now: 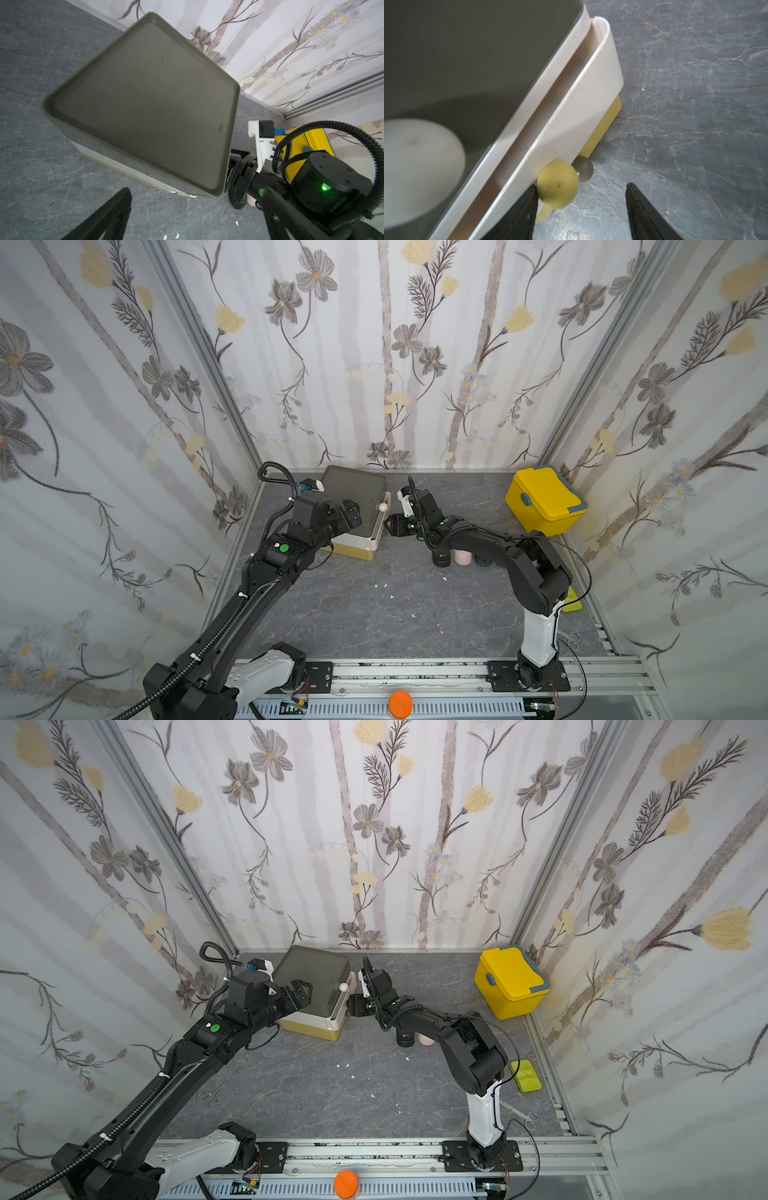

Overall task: Take the mice out of the drawer
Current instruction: Close the drawer of the storage box.

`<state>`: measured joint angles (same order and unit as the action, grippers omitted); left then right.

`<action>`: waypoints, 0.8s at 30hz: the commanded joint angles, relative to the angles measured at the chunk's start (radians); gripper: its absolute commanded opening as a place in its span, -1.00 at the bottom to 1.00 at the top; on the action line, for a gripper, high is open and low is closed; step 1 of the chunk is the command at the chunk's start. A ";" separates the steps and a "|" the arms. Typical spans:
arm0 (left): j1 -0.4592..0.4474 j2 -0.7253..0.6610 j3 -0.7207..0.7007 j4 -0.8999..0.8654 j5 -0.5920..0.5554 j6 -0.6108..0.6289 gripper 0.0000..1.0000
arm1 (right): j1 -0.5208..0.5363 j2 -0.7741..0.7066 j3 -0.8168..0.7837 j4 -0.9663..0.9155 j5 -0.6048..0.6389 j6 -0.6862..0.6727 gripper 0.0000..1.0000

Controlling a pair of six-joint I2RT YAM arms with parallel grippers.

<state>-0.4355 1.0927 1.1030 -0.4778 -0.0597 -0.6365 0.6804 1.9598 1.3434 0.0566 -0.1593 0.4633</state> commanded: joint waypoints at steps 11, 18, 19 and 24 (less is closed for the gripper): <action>0.020 -0.010 0.008 -0.013 -0.051 -0.003 1.00 | 0.050 0.099 0.073 0.173 -0.094 0.072 0.29; 0.030 -0.010 0.037 -0.048 -0.060 0.021 1.00 | 0.069 0.109 0.104 0.170 -0.105 0.085 0.28; 0.031 -0.008 0.044 -0.057 -0.065 0.027 1.00 | 0.068 0.098 0.093 0.164 -0.106 0.085 0.28; 0.043 -0.012 0.055 -0.086 -0.082 0.036 1.00 | 0.053 0.010 -0.050 0.251 -0.153 0.155 0.28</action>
<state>-0.3969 1.0847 1.1492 -0.5377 -0.1196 -0.6216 0.7403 2.0079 1.3457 0.2218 -0.2687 0.5610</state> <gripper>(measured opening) 0.997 0.640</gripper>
